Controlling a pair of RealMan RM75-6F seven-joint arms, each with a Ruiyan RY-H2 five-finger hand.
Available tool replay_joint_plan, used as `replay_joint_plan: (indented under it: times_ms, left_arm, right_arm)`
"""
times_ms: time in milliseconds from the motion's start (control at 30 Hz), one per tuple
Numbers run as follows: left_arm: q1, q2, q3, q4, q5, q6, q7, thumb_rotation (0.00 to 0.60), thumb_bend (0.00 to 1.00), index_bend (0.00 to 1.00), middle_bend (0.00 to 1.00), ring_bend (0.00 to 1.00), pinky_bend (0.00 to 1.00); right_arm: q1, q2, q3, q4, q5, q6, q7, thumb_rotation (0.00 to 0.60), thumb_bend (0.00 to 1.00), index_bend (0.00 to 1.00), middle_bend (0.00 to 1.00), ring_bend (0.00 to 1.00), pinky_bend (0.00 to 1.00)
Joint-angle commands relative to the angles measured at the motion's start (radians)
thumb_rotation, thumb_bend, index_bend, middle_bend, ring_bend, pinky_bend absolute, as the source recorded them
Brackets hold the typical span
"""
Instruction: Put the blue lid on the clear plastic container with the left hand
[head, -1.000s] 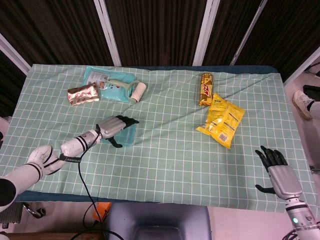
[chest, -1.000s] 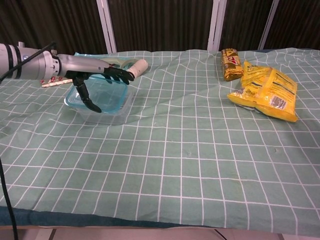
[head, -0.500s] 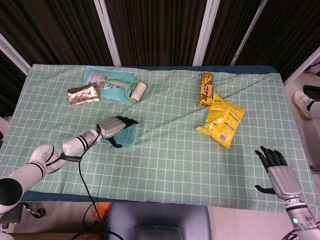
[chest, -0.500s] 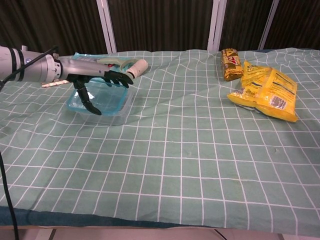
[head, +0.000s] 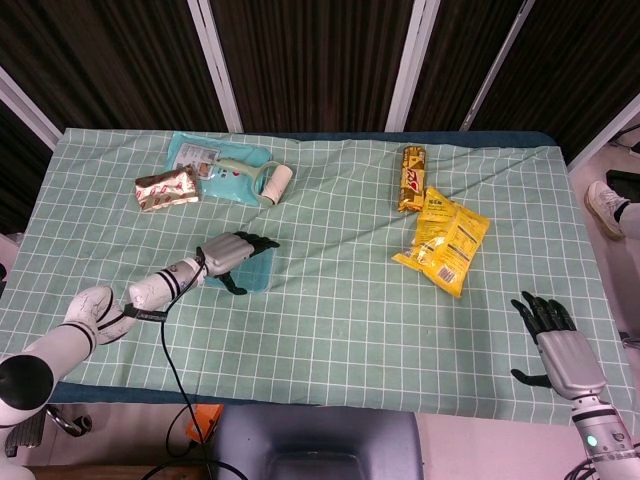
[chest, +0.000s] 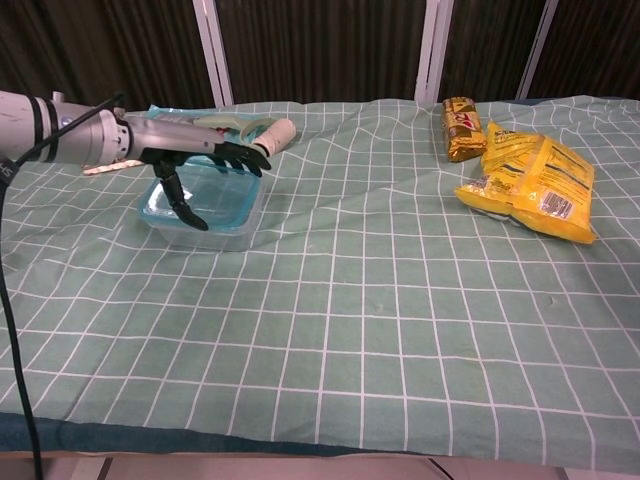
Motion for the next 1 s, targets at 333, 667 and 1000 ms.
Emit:
replay_joint_plan:
  times_ms: [333,667,1000]
  left_arm:
    - [-0.013,-0.003,0.007,-0.006,-0.003,0.009,-0.031,0.600,0.24,0.00,0.30,0.78,0.73]
    - [-0.015,0.001,0.006,-0.016,-0.018,-0.002,-0.012,0.600,0.24,0.00,0.30,0.78,0.72]
    - [-0.017,-0.019,0.010,-0.008,-0.021,-0.009,-0.016,0.600,0.24,0.00,0.30,0.78,0.72]
  right_arm:
    - [-0.023,0.017,-0.004,-0.049,0.010,0.033,-0.055,0.600,0.20,0.00,0.00,0.00,0.00]
    - [-0.021,0.018,-0.003,-0.053,0.007,0.030,-0.056,0.600,0.20,0.00,0.00,0.00,0.00]
    - [-0.024,0.020,-0.003,-0.052,0.003,0.034,-0.050,0.600,0.20,0.00,0.00,0.00,0.00]
